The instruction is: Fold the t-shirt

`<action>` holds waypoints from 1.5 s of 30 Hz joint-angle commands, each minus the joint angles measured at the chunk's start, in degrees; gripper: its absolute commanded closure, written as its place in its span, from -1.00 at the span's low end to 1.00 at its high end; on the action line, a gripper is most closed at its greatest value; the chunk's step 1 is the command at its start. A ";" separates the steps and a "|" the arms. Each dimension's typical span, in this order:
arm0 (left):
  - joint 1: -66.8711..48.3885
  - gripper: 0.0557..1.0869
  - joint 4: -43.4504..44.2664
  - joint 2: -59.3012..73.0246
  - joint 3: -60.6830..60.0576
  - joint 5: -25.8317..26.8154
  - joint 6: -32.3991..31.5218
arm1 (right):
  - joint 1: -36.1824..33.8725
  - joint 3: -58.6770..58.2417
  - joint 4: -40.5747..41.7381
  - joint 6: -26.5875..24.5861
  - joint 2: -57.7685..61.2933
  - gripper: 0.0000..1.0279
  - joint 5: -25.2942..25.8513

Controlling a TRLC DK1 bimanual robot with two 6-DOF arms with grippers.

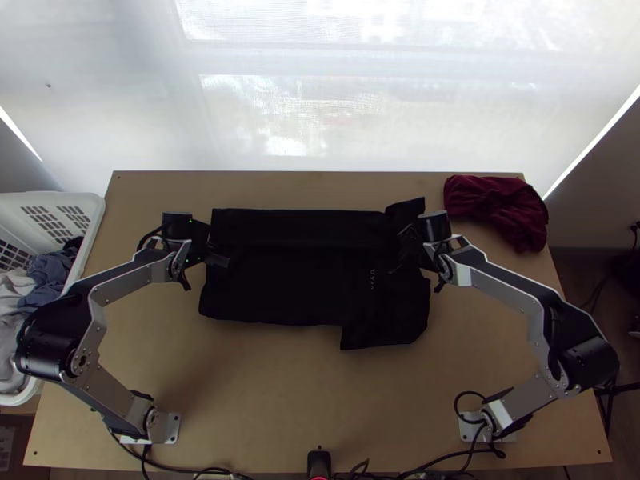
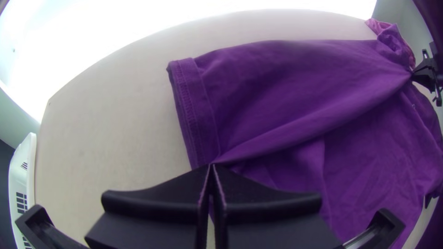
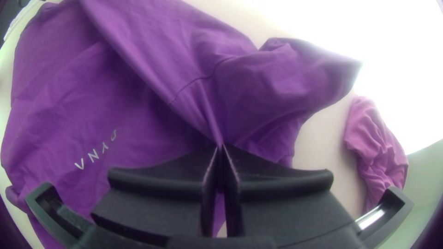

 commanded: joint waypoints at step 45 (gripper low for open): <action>-1.32 -0.74 -9.01 -10.32 -5.55 0.28 -1.51 | 3.76 -6.28 -2.67 7.30 -8.24 -0.91 0.15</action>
